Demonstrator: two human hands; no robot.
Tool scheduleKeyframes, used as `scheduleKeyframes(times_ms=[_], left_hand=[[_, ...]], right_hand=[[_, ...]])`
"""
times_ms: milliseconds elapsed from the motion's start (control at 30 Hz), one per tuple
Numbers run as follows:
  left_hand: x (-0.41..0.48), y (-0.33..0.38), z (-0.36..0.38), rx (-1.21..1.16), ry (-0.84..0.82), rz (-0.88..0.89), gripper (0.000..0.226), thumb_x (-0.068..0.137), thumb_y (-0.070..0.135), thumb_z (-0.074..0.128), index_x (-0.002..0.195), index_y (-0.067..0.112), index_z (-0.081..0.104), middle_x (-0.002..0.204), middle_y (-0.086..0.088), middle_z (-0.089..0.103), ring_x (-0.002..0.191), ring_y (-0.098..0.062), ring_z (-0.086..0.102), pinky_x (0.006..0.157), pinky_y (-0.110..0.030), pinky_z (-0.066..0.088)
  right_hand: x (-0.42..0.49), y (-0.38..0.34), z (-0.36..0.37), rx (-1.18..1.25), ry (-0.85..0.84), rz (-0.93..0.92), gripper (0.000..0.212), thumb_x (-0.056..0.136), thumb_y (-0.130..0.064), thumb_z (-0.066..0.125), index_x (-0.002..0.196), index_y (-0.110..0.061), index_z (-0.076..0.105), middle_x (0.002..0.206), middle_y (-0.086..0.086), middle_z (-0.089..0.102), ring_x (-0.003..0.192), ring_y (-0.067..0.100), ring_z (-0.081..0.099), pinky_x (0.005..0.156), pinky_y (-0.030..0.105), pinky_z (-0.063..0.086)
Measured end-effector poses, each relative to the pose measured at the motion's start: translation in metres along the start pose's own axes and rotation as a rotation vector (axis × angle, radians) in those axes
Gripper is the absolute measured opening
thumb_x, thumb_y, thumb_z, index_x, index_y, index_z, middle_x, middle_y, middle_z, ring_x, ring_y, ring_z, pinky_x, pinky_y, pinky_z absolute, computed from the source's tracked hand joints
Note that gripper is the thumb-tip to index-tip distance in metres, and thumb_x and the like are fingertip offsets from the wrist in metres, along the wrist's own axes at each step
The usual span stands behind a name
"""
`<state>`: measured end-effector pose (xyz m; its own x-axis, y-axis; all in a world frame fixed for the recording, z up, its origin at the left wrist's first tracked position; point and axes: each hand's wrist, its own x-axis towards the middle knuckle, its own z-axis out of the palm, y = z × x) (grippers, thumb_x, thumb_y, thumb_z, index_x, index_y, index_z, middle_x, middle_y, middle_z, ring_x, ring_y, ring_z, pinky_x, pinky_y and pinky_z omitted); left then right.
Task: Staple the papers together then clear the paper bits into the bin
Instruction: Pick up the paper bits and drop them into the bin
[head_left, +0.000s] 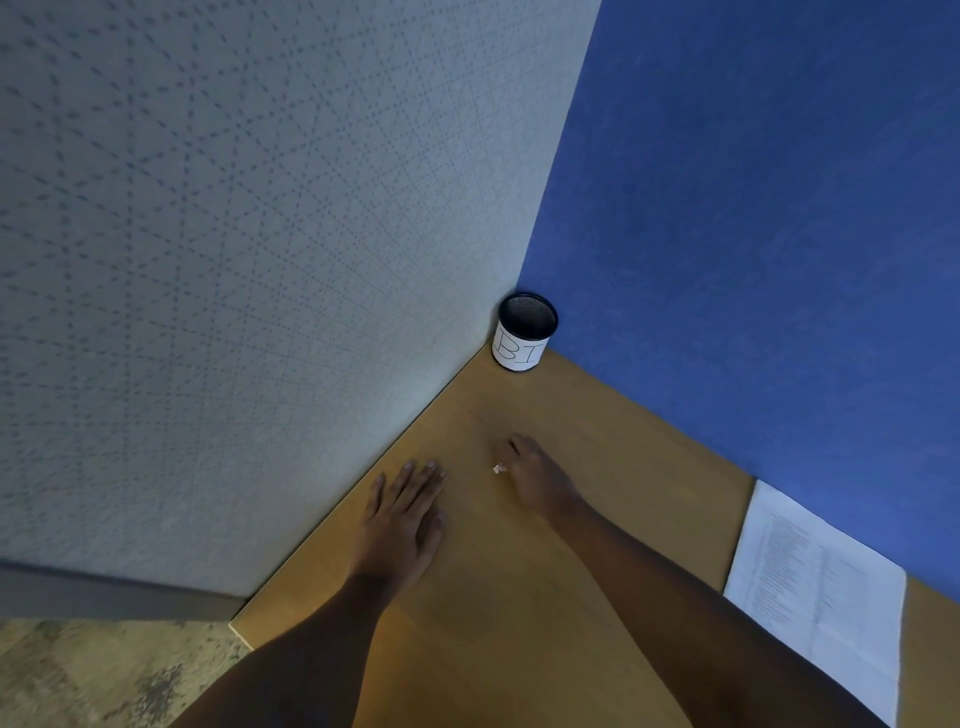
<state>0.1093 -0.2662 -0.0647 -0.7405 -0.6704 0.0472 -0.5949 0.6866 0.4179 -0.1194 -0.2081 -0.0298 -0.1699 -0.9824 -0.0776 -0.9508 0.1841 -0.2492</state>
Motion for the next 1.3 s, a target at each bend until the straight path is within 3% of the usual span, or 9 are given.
scheduleKeyframes(times_ms=[300, 433, 567, 700, 800, 933, 1100, 1233, 1300], left_hand=[[0.0, 0.0, 0.0, -0.01, 0.014, 0.007, 0.051, 0.097, 0.04, 0.034, 0.147, 0.03, 0.031, 0.154, 0.013, 0.025, 0.147, -0.011, 0.011, 0.118, -0.045, 0.01], [0.0, 0.0, 0.0, -0.015, 0.016, 0.005, 0.051, 0.097, 0.042, 0.032, 0.147, 0.031, 0.03, 0.154, 0.013, 0.025, 0.147, -0.012, 0.01, 0.117, -0.045, 0.01], [0.0, -0.001, 0.0, 0.013, 0.002, -0.007, 0.051, 0.098, 0.043, 0.03, 0.147, 0.031, 0.029, 0.154, 0.012, 0.025, 0.147, -0.011, 0.009, 0.118, -0.045, 0.009], [0.0, 0.001, -0.001, 0.024, -0.003, -0.005, 0.051, 0.097, 0.042, 0.03, 0.147, 0.03, 0.031, 0.154, 0.011, 0.027, 0.146, -0.011, 0.009, 0.118, -0.042, 0.006], [-0.001, 0.001, -0.002, 0.038, -0.018, -0.012, 0.052, 0.097, 0.043, 0.029, 0.148, 0.03, 0.029, 0.155, 0.012, 0.025, 0.147, -0.01, 0.006, 0.119, -0.04, 0.002], [-0.002, 0.0, -0.002, 0.041, -0.019, -0.018, 0.052, 0.098, 0.043, 0.03, 0.148, 0.03, 0.028, 0.155, 0.013, 0.023, 0.147, -0.01, 0.005, 0.119, -0.039, 0.002], [-0.001, 0.0, -0.001, 0.034, -0.022, -0.015, 0.051, 0.097, 0.043, 0.033, 0.147, 0.031, 0.03, 0.154, 0.013, 0.025, 0.147, -0.01, 0.007, 0.118, -0.041, 0.007], [0.0, -0.001, -0.001, 0.002, -0.008, -0.012, 0.051, 0.097, 0.043, 0.033, 0.147, 0.032, 0.032, 0.154, 0.013, 0.026, 0.147, -0.011, 0.01, 0.117, -0.042, 0.009], [0.001, -0.001, -0.001, -0.015, 0.003, -0.011, 0.05, 0.097, 0.043, 0.032, 0.146, 0.031, 0.034, 0.153, 0.014, 0.028, 0.147, -0.011, 0.012, 0.117, -0.043, 0.011]], right_hand=[[0.008, -0.005, -0.005, 0.264, 0.035, 0.233, 0.015, 0.086, 0.001, 0.042, 0.089, -0.011, 0.05, 0.093, 0.007, 0.05, 0.081, 0.016, 0.043, 0.068, 0.026, 0.035], [0.019, -0.006, -0.016, 0.667, 0.147, 0.483, 0.02, 0.086, 0.003, 0.043, 0.08, -0.014, 0.051, 0.082, 0.006, 0.056, 0.069, 0.015, 0.05, 0.06, 0.031, 0.051], [0.036, -0.002, -0.037, 0.989, 0.065, 0.724, 0.011, 0.093, -0.003, 0.05, 0.091, -0.008, 0.06, 0.077, 0.0, 0.055, 0.066, 0.01, 0.05, 0.06, 0.021, 0.042], [0.058, 0.0, -0.063, 1.38, -0.012, 0.774, 0.016, 0.096, -0.005, 0.05, 0.084, -0.01, 0.06, 0.07, 0.004, 0.052, 0.061, 0.012, 0.045, 0.072, 0.023, 0.042], [0.079, -0.003, -0.092, 1.61, 0.068, 0.759, 0.017, 0.095, 0.001, 0.051, 0.081, -0.007, 0.058, 0.074, 0.004, 0.052, 0.064, 0.011, 0.047, 0.063, 0.021, 0.044], [0.112, -0.002, -0.132, 1.635, 0.202, 0.725, 0.016, 0.095, 0.0, 0.052, 0.08, -0.003, 0.058, 0.078, 0.003, 0.052, 0.07, 0.008, 0.049, 0.064, 0.018, 0.049], [0.149, 0.015, -0.151, 1.441, 0.334, 0.748, 0.017, 0.095, 0.0, 0.051, 0.109, 0.004, 0.06, 0.098, 0.006, 0.055, 0.085, 0.01, 0.054, 0.083, 0.023, 0.05], [0.165, 0.033, -0.15, 0.931, 0.302, 0.757, 0.025, 0.092, -0.009, 0.055, 0.069, -0.016, 0.061, 0.09, 0.01, 0.064, 0.081, 0.017, 0.061, 0.082, 0.033, 0.054], [0.166, 0.038, -0.15, 0.769, 0.296, 0.734, 0.025, 0.089, -0.006, 0.055, 0.07, -0.015, 0.068, 0.09, 0.011, 0.065, 0.084, 0.022, 0.06, 0.084, 0.038, 0.053]])
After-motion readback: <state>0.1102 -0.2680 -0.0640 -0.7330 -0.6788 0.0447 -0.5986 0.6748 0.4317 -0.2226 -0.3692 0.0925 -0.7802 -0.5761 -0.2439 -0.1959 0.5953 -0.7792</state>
